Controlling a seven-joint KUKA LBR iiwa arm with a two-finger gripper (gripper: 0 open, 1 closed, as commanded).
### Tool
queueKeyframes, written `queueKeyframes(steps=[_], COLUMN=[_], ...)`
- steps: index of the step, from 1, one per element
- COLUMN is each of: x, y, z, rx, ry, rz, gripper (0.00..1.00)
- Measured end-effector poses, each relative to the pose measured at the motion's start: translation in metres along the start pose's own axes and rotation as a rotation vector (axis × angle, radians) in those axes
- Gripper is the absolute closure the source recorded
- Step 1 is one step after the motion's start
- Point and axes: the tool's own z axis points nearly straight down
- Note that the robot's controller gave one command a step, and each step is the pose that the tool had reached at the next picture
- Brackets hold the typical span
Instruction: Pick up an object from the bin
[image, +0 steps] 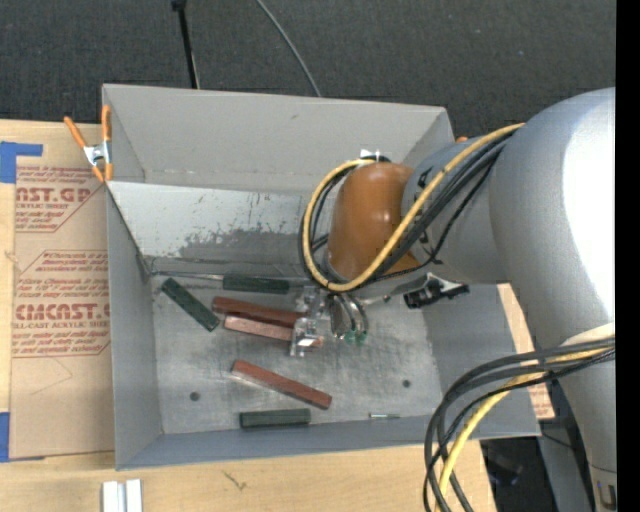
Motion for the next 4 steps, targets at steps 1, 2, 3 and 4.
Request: queueKeyframes(steps=[1,2,3,4], x=[0.0,-0.007,-0.007,-0.007], y=[0.0,0.004,0.004,0.006], z=[0.0,-0.127,-0.127,-0.172], rx=[0.0,0.001,0.001,0.002], ry=[-0.001,-0.008,-0.008,-0.006], rz=[0.0,0.016,0.016,-0.135], gripper=[1.0,1.0,1.0,1.0])
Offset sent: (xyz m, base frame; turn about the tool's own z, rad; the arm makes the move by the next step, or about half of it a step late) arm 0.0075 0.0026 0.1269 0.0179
